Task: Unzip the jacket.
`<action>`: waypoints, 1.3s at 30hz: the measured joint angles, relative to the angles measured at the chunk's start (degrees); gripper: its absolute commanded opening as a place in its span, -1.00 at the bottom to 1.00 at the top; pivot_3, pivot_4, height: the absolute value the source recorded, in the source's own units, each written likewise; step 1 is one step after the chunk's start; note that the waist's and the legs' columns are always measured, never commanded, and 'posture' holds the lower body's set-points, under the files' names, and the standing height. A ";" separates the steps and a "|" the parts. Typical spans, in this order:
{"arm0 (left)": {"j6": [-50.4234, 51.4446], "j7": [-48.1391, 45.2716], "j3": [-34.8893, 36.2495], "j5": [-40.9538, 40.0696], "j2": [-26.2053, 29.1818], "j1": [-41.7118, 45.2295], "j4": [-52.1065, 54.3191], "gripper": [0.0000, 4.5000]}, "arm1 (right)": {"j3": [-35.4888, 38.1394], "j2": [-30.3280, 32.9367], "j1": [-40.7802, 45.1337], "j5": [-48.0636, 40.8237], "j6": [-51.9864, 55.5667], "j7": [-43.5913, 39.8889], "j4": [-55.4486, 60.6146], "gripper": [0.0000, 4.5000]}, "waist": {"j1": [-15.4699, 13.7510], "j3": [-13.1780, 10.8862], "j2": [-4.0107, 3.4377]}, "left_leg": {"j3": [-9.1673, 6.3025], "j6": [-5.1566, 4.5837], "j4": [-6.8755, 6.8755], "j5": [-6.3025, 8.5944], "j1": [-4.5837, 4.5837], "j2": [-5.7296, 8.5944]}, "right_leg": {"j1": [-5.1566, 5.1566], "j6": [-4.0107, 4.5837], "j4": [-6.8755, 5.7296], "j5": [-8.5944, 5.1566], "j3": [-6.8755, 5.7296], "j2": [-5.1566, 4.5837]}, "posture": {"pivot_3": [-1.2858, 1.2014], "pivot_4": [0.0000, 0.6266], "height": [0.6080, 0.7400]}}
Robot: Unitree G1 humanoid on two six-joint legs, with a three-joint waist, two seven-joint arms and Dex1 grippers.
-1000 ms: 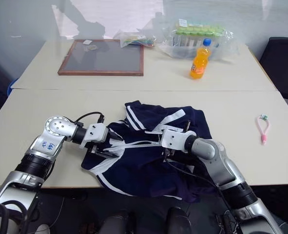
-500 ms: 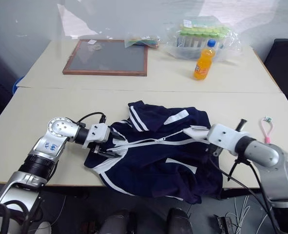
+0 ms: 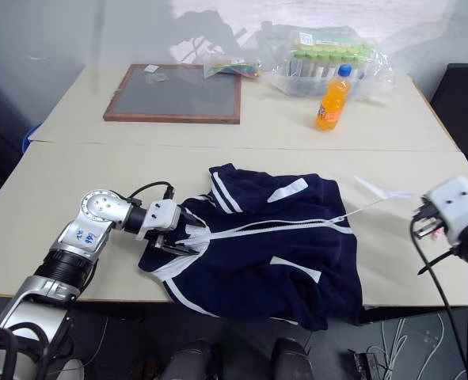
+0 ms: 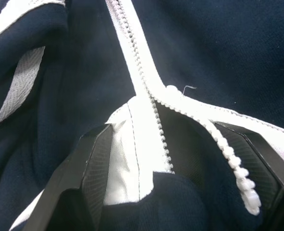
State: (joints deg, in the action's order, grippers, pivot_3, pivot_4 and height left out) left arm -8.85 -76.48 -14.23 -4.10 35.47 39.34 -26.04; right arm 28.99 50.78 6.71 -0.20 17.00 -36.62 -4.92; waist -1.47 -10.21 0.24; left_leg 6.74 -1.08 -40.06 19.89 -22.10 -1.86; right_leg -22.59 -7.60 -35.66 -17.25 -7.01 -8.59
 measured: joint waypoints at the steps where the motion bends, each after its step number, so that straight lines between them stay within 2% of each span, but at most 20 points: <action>1: -0.04 -0.03 0.00 0.00 -0.01 0.06 -0.16 0.53 | 0.68 0.00 0.37 -0.45 0.47 0.30 -0.95 -0.99 | 0.03 0.00 0.00 | 0.01 0.00 0.00 0.00 0.00 0.00 | 0.00 0.00 0.00 0.00 0.00 0.00 | 0.03 -0.52 1.00; 15: -1.21 -0.39 -0.20 0.25 -0.62 0.87 -1.73 0.53 | 0.76 1.94 8.62 -1.95 0.92 6.55 -13.42 -0.99 | 0.16 0.08 -0.16 | 0.03 -0.01 0.00 -0.01 0.01 0.00 | 0.00 -0.02 0.01 0.01 0.04 -0.02 | 0.03 -0.52 1.00; 18: -1.20 -0.41 -0.19 0.26 -0.66 0.86 -1.73 0.53 | -0.33 2.81 8.78 -2.65 0.67 4.59 -13.13 -0.99 | 0.15 0.09 -0.17 | 0.01 -0.01 0.02 -0.01 0.01 -0.01 | -0.01 -0.02 0.01 0.01 0.01 -0.01 | 0.03 -0.52 1.00; 21: -0.64 -0.37 -0.08 0.32 -0.53 0.86 -1.66 0.53 | -5.32 2.84 8.84 -4.09 0.74 -0.76 -10.36 -0.99 | 0.40 0.11 -0.19 | 0.04 -0.01 0.01 -0.01 0.02 -0.01 | -0.01 -0.02 0.01 0.01 0.04 -0.01 | 0.03 -0.52 1.00; 24: 2.38 -0.42 0.41 -0.34 -0.48 0.68 -1.32 0.53 | -11.54 3.38 10.85 -5.62 0.26 -9.00 -9.18 -0.75 | 0.43 0.10 -0.20 | 0.05 -0.01 0.00 -0.01 0.01 -0.01 | -0.03 -0.02 0.00 0.01 0.05 0.00 | 0.03 -0.52 1.00; 27: 8.06 -0.92 2.14 -2.41 0.97 -0.05 0.09 0.79 | -17.87 7.29 15.01 -6.44 -1.66 -19.28 -9.75 -0.28 | 0.62 0.07 -0.23 | 0.02 -0.01 0.02 -0.01 -0.08 -0.03 | -0.13 -0.02 0.00 0.01 0.02 0.01 | 0.03 -0.52 1.00; 29: 12.50 -2.10 4.10 -4.51 3.94 -0.58 1.77 1.00 | -20.53 11.18 17.57 -6.79 -2.68 -26.40 -11.79 0.03 | 0.73 0.06 -0.23 | 0.02 -0.01 0.08 -0.01 -0.10 -0.04 | -0.17 -0.02 0.02 0.01 0.00 0.01 | 0.03 -0.52 1.00; 30: 14.47 -2.65 5.27 -5.52 5.62 -0.98 2.72 1.00 | -21.51 13.01 18.25 -6.83 -3.54 -29.41 -12.92 0.14 | 0.77 0.05 -0.22 | 0.02 -0.01 0.09 -0.01 -0.11 -0.04 | -0.18 -0.02 0.04 0.01 0.00 0.01 | 0.03 -0.52 1.00; 33: 20.82 -4.23 10.18 -9.20 11.76 -1.79 5.10 1.00 | -24.09 17.93 20.56 -6.85 -5.51 -39.11 -18.32 0.62 | 1.11 0.02 -0.19 | 0.02 -0.02 0.10 0.00 -0.12 -0.04 | -0.17 -0.02 0.09 0.01 -0.01 0.00 | 0.03 -0.52 1.00; 36: 24.95 -5.78 14.73 -12.05 17.75 -3.41 8.01 1.00 | -24.87 21.18 22.62 -8.62 -5.54 -48.76 -23.04 0.99 | 1.67 0.01 -0.19 | 0.04 -0.02 0.09 0.00 -0.10 -0.05 | -0.17 -0.02 0.05 0.01 0.02 0.00 | 0.03 -0.52 1.00; 39: 26.22 -8.58 18.63 -13.97 24.40 -7.91 10.91 1.00 | -24.78 24.13 25.27 -11.79 -4.48 -51.46 -26.94 0.99 | 2.13 -0.06 -0.27 | 0.07 0.01 0.11 0.01 -0.09 -0.12 | -0.22 0.01 0.04 -0.01 0.03 0.01 | 0.03 -0.52 1.00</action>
State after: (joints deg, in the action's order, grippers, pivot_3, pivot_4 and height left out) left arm 17.37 -85.05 4.40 -18.07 59.87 31.43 -15.13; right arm 4.21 74.91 31.97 -11.99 12.52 -88.08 -31.87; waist 0.66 -10.26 -0.04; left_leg 6.81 -1.07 -39.95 19.90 -22.19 -1.98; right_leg -22.81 -7.60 -35.62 -17.26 -6.98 -8.57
